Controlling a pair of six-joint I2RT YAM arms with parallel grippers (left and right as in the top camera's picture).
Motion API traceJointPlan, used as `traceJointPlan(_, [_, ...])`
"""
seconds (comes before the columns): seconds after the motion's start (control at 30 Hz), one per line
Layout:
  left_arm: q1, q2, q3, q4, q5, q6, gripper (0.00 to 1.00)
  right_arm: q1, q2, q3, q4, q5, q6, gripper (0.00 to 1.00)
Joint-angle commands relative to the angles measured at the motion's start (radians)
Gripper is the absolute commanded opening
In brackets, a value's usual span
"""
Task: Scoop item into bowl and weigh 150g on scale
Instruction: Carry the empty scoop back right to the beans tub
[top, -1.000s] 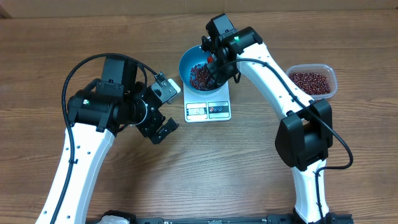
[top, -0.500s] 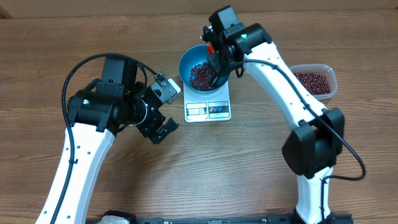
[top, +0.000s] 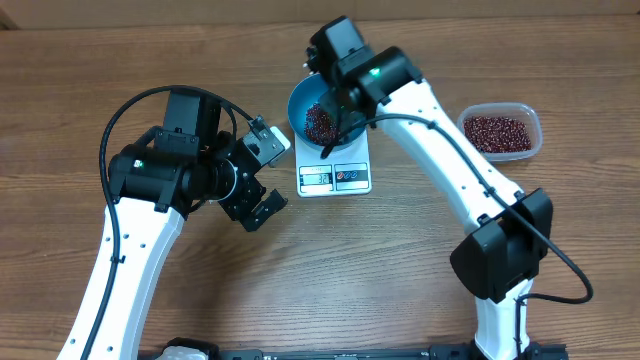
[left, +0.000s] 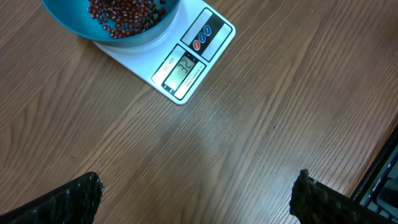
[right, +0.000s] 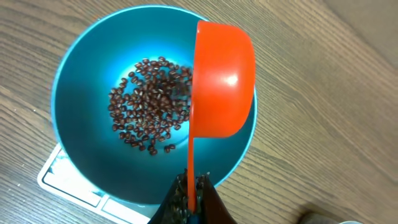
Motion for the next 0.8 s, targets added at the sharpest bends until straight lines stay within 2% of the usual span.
traceJointPlan(0.0, [0.006,-0.016,-0.003,0.003,0.0,-0.018,1.0,0.03,-0.029,0.028,0.008,0.126,0.005,0.04])
traceJointPlan(0.13, [0.006,-0.016,-0.003,0.003,0.0,-0.018,1.0,0.047,-0.032,0.028,0.007,0.188,0.005,0.04])
traceJointPlan(0.5, [0.006,-0.016,-0.003,0.003,0.0,-0.018,1.0,0.018,-0.158,0.028,-0.071,0.079,0.026,0.04])
traceJointPlan(0.77, [0.006,-0.016,-0.003,0.003,0.0,-0.018,1.0,-0.193,-0.277,0.028,-0.311,0.098,0.151,0.04])
